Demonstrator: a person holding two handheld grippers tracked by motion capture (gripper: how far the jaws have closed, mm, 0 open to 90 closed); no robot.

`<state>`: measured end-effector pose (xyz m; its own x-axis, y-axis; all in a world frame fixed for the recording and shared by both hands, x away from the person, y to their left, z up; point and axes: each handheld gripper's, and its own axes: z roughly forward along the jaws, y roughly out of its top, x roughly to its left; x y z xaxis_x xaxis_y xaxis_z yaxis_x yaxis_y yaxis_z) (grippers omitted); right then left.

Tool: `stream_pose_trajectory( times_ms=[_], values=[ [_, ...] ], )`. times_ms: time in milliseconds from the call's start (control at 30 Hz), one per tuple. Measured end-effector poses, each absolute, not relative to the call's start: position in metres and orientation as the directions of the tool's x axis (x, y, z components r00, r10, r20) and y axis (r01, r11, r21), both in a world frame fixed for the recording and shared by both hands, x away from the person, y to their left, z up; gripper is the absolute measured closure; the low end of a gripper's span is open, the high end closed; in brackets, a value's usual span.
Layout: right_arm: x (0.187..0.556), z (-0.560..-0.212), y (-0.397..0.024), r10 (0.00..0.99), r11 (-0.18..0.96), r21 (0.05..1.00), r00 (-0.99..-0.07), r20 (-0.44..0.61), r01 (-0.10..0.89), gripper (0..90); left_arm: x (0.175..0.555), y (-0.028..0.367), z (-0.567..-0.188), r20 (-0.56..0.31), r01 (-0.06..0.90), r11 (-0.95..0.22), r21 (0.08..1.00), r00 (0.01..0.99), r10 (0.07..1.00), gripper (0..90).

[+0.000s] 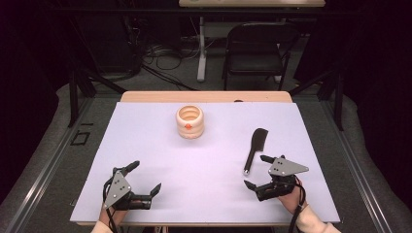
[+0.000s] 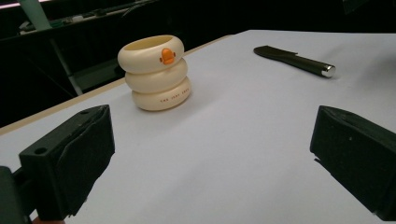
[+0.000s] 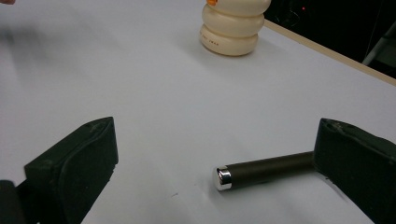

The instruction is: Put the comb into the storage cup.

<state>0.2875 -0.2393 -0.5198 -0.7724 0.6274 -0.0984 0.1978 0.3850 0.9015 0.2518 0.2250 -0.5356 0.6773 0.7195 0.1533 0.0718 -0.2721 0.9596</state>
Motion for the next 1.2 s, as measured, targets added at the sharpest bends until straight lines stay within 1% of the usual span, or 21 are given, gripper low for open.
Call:
stream_pose_trajectory(
  times_ms=[1200],
  values=[
    [0.319, -0.523, -0.221, 0.624, 0.411, 0.880, -0.777, -0.081, 0.239, 0.0, 0.252, 0.225, -0.536, 0.159, 0.070, -0.278, 0.958, 0.676, 0.719, 0.1]
  ],
)
